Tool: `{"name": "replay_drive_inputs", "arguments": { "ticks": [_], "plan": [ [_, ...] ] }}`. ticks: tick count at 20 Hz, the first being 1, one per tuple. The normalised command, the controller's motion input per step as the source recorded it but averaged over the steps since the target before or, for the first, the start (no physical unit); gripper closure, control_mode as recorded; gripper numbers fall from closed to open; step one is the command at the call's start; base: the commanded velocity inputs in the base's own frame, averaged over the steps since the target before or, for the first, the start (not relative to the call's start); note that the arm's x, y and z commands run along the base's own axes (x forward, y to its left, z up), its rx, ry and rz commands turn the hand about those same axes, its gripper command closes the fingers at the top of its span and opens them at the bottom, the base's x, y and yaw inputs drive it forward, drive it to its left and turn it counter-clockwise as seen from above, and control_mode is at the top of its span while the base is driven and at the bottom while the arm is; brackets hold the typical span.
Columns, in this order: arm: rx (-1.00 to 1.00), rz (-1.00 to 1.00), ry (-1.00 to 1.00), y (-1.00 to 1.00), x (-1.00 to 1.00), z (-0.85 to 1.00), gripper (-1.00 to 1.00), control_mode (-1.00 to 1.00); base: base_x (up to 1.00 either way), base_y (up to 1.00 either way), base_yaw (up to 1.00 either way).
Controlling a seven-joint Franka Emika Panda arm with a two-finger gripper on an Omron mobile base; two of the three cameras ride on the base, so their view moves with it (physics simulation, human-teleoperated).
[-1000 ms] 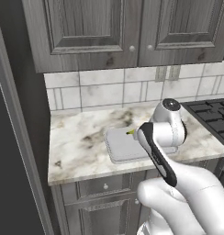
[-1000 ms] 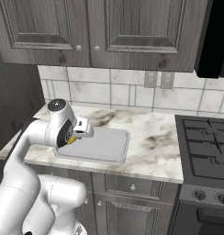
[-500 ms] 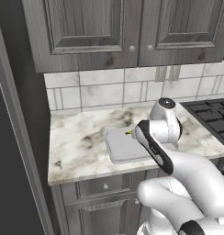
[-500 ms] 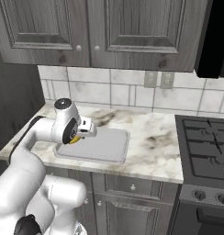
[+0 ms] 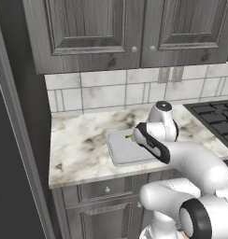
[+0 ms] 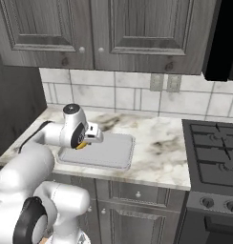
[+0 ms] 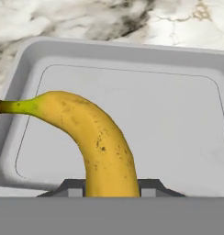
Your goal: Pick the banana and peach from the fridge and place them inside the tupperware on the counter.
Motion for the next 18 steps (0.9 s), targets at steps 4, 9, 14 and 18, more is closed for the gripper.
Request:
{"name": "replay_drive_inputs", "arguments": {
  "ticks": [4,9,14,18],
  "plan": [
    [0.0,0.0,0.0,0.0,0.32,-0.26,1.0,-1.0,0.0,0.0,0.0],
    [0.0,0.0,0.0,0.0,0.31,-0.25,1.0,-1.0,0.0,0.0,0.0],
    [0.0,0.0,0.0,0.0,0.26,-0.27,1.0,-1.0,0.0,0.0,0.0],
    [0.0,0.0,0.01,0.0,0.22,-0.3,1.0,-1.0,0.0,0.0,0.0]
  ]
}}
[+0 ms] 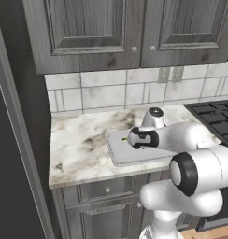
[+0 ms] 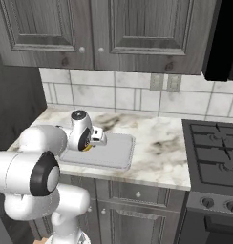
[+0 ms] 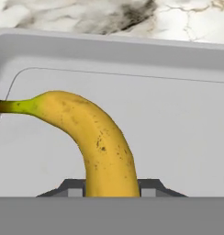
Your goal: Pick the banana and peach from the fridge and place them inside the tupperware on the counter.
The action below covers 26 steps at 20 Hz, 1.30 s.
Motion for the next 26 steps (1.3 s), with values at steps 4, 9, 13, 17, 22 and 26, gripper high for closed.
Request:
{"name": "replay_drive_inputs", "arguments": {
  "ticks": [4,9,13,17,22,26],
  "plan": [
    [0.0,0.0,0.01,0.0,0.18,-0.27,1.0,-1.0,0.0,0.0,0.0],
    [0.0,0.0,0.01,0.0,0.19,-0.18,-1.0,-1.0,0.0,0.0,0.0],
    [0.0,0.0,0.0,0.0,0.19,-0.08,-1.0,-1.0,0.0,0.0,0.0],
    [0.0,0.0,0.0,0.0,0.16,-0.06,-1.0,-1.0,0.0,0.0,0.0],
    [0.0,0.0,0.0,0.0,0.07,0.0,-1.0,-1.0,0.0,0.0,0.0],
    [0.0,0.0,0.0,-0.01,-0.23,0.27,-1.0,-1.0,0.0,0.0,0.0]
  ]
}}
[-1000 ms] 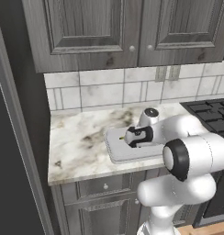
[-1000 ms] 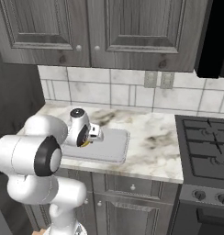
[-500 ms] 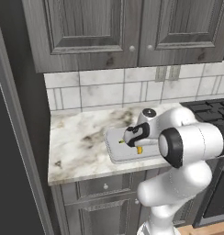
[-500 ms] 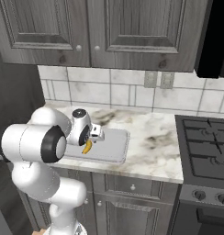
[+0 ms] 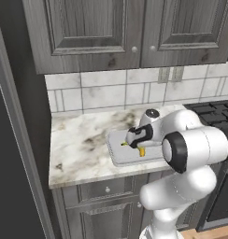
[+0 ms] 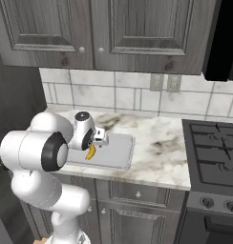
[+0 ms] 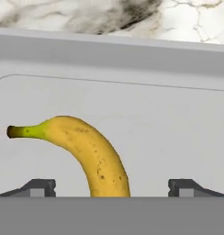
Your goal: Pick the banana and peach from the fridge and place them inside the tupperware on the counter.
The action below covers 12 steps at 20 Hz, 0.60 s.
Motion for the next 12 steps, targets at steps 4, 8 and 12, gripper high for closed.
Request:
{"name": "replay_drive_inputs", "arguments": {
  "ticks": [4,8,12],
  "plan": [
    [0.0,0.0,0.0,-0.21,-0.93,0.71,-1.0,-1.0,0.0,0.0,0.0],
    [0.0,0.01,-0.01,-0.14,-0.98,0.98,-1.0,-1.0,0.0,0.0,0.0],
    [0.0,0.05,-0.04,-0.14,-0.75,1.0,-1.0,-1.0,0.0,0.0,0.0]
  ]
}}
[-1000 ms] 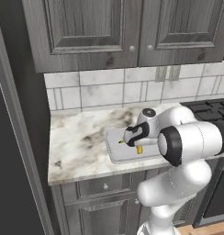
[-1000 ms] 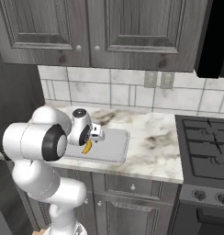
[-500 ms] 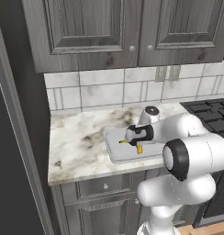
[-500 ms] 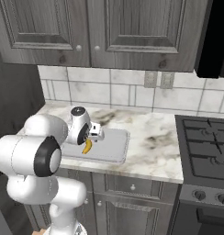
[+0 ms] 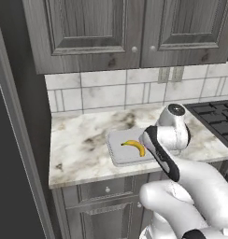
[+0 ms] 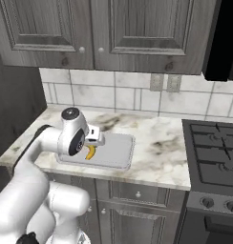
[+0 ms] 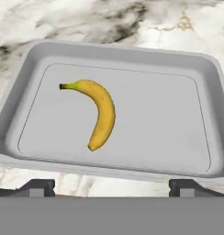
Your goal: Pick the banana and peach from the fridge and place them inside the tupperware on the counter.
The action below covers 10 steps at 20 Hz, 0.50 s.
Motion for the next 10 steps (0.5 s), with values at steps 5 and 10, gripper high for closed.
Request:
{"name": "replay_drive_inputs", "arguments": {
  "ticks": [5,10],
  "plan": [
    [0.0,0.03,-0.02,-0.01,-0.76,1.0,-1.0,-1.0,0.0,0.0,0.0],
    [0.0,0.02,-0.04,0.0,-0.78,1.0,-1.0,-1.0,0.0,0.0,0.0]
  ]
}}
